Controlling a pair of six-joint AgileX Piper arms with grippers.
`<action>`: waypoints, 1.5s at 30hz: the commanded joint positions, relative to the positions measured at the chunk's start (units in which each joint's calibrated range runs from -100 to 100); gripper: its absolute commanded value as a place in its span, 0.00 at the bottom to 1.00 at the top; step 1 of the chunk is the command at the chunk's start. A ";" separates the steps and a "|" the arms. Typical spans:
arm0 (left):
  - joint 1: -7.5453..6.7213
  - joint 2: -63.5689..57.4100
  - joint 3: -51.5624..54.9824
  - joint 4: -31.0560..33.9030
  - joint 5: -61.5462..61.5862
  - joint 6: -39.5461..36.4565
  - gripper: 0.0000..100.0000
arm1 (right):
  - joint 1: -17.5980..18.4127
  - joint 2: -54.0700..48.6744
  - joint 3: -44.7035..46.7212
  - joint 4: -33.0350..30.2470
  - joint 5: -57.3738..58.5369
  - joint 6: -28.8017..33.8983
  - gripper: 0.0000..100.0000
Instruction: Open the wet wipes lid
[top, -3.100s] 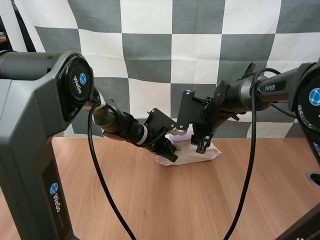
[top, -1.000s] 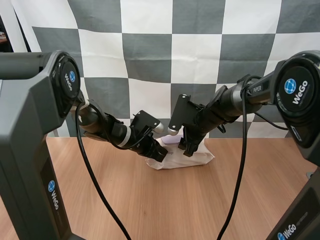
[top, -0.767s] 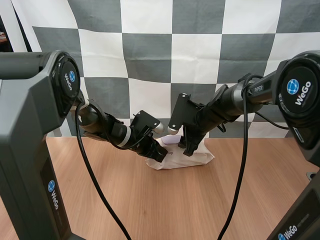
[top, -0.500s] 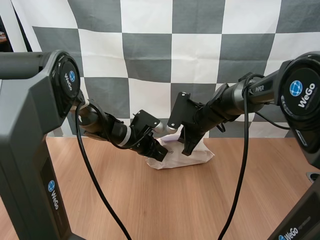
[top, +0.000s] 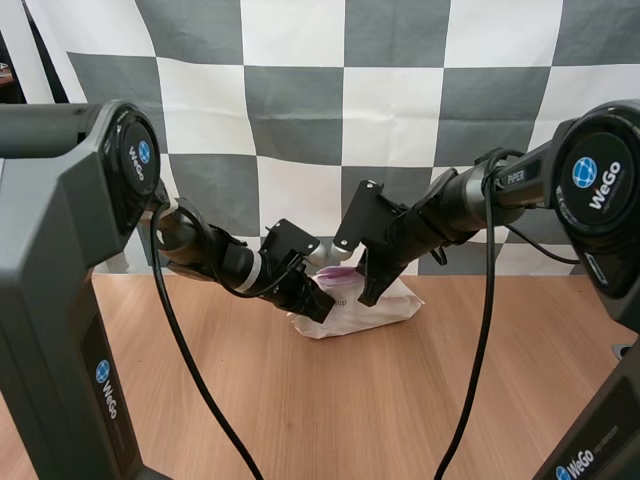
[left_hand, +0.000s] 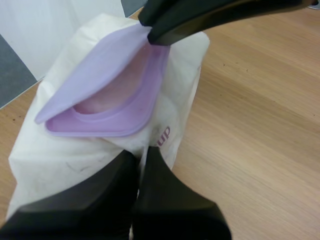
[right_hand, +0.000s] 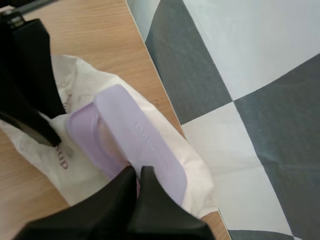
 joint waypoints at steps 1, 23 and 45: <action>-0.02 -0.09 -0.01 0.16 0.45 0.00 0.00 | -0.02 0.01 0.02 2.11 -0.88 0.00 0.00; -0.02 -0.09 -0.01 1.31 2.72 0.00 0.00 | -0.02 11.24 -11.54 13.37 -1.35 0.00 0.00; -0.02 -0.09 0.51 1.52 4.18 0.29 0.00 | -0.02 23.50 -15.64 15.60 2.05 0.00 0.00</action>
